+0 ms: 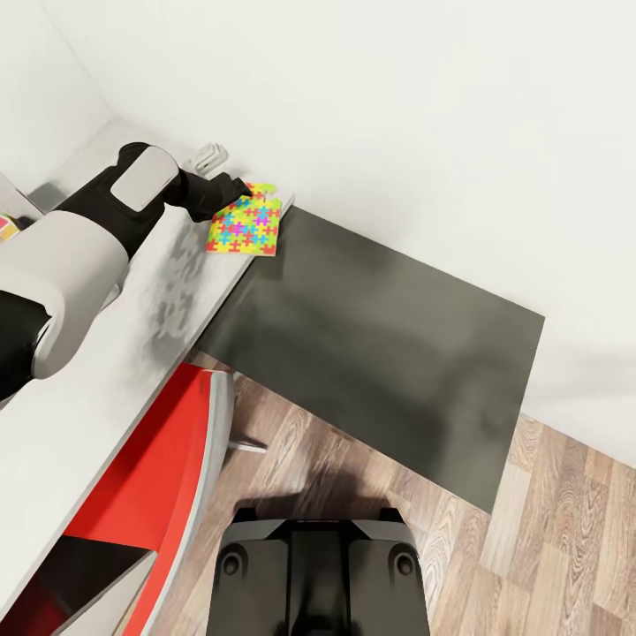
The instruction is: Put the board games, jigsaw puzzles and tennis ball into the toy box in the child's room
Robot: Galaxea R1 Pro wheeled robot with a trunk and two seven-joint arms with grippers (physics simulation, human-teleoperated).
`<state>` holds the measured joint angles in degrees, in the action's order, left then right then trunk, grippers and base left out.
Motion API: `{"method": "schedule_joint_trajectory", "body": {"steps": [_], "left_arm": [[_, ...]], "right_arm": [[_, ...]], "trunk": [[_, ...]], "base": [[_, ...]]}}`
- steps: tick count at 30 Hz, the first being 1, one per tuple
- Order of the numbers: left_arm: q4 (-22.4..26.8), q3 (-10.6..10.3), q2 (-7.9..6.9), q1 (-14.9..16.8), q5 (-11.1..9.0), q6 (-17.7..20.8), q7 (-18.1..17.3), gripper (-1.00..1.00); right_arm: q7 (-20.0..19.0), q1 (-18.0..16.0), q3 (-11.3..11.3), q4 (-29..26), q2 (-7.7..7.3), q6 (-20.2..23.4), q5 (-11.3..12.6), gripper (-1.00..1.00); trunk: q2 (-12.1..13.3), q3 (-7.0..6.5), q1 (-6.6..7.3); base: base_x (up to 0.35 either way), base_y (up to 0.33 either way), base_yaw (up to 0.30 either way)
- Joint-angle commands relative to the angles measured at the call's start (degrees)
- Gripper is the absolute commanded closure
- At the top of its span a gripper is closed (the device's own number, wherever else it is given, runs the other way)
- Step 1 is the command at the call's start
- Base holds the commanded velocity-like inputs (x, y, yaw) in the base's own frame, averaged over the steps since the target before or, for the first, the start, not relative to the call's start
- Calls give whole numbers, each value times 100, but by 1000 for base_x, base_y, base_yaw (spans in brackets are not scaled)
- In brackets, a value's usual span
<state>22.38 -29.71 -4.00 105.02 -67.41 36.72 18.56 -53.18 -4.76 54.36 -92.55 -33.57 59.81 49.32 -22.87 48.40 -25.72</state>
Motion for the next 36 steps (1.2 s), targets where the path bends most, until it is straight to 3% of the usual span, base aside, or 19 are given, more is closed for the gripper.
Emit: {"method": "schedule_joint_trajectory", "body": {"steps": [1,36], "left_arm": [[-3,-36,-6,-236,-123,6,52,-100],[0,-27,-14,-271,-123,10,51,-100]], "right_arm": [[-32,-6,4,1,-1,19,-26,-100],[-27,-6,-8,1,6,19,-26,-100]], "trunk": [[-5,7,-6],[-5,7,-6]], "base": [[-1,-1,0],[-22,-18,0]]}}
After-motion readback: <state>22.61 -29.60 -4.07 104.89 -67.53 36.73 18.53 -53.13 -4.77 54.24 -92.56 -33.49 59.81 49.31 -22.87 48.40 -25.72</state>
